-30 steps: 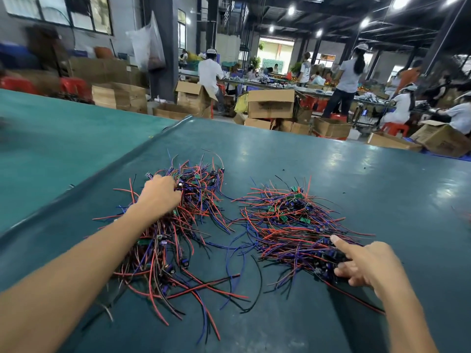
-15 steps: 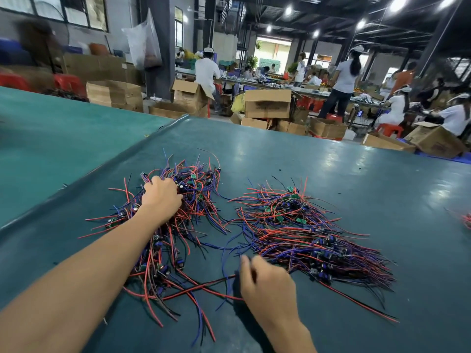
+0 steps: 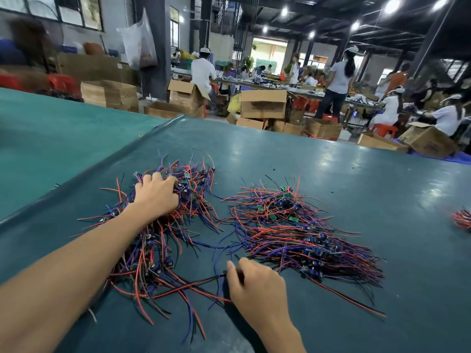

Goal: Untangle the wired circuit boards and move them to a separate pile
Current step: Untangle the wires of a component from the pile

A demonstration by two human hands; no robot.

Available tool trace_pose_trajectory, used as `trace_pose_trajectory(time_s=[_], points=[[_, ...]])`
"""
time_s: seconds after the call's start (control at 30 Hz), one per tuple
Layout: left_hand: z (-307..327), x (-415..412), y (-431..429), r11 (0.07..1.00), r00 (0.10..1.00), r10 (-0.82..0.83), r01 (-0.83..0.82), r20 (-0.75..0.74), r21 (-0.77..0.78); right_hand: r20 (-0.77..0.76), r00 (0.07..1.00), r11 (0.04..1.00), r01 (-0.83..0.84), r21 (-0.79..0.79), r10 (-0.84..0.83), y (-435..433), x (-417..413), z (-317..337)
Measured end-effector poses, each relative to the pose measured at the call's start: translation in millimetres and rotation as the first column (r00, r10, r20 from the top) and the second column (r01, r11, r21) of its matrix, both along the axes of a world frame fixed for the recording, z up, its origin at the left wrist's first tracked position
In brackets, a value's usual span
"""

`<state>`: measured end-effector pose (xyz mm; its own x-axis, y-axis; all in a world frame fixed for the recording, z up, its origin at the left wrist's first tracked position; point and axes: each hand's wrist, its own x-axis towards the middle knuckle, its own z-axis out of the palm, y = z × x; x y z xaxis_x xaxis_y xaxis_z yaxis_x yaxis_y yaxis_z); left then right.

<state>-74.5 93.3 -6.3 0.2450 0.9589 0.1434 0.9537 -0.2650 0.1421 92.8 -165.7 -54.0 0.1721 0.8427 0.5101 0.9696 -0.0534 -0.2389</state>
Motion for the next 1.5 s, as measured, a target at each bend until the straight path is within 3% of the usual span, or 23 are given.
trace_pose_trajectory(time_s=[0.23,0.47,0.53,0.63,0.77,0.83,0.93,1.07,1.23,1.33,1.5], points=[[-2.9,21.3,7.4,0.986,0.978,-0.162,0.167,-0.131,0.027,-0.051,0.999,1.0,-0.015,0.027,0.016,0.8,1.3,1.3],[26.4,21.5,10.0,0.948,0.955,-0.296,0.298,-0.035,0.114,-0.089,0.996,1.0,0.014,0.026,-0.011,0.0,2.7,3.1],[42.8,18.5,7.8,0.924,0.923,-0.375,0.364,0.086,0.121,-0.11,0.993,0.999,0.041,0.005,-0.04,-0.1,3.6,0.3],[71.1,10.5,0.0,0.892,0.79,-0.44,0.44,0.427,0.107,-0.114,0.993,0.999,0.035,-0.006,-0.035,-0.4,2.4,-1.1],[97.1,11.8,-7.3,0.882,0.68,-0.456,0.43,0.574,0.191,-0.092,0.995,1.0,0.027,0.002,-0.026,-0.8,0.4,1.5],[104.1,17.7,-12.8,0.885,0.589,-0.417,0.436,0.692,0.162,-0.09,0.996,1.0,0.019,0.0,-0.019,-1.1,0.2,2.3],[109.3,26.5,-26.7,0.859,0.371,-0.223,0.512,0.902,0.002,-0.09,0.996,1.0,0.004,0.025,-0.002,-1.9,0.9,2.1],[108.3,34.2,-48.9,0.728,0.217,0.042,0.662,0.975,-0.179,-0.102,0.993,0.988,-0.053,0.143,0.068,-3.8,1.6,0.0],[99.0,44.2,-76.5,0.575,0.121,0.296,0.769,0.948,-0.278,-0.212,0.945,0.893,-0.14,0.427,0.25,-5.7,3.2,-0.5],[87.0,48.9,-92.7,0.475,0.088,0.403,0.831,0.911,-0.291,-0.414,0.867,0.883,-0.06,0.465,0.277,-5.3,5.8,-1.5],[59.5,53.5,-125.9,0.298,0.186,0.422,0.896,0.887,-0.33,-0.685,0.666,0.899,0.049,0.435,0.295,-9.4,4.1,7.8]])
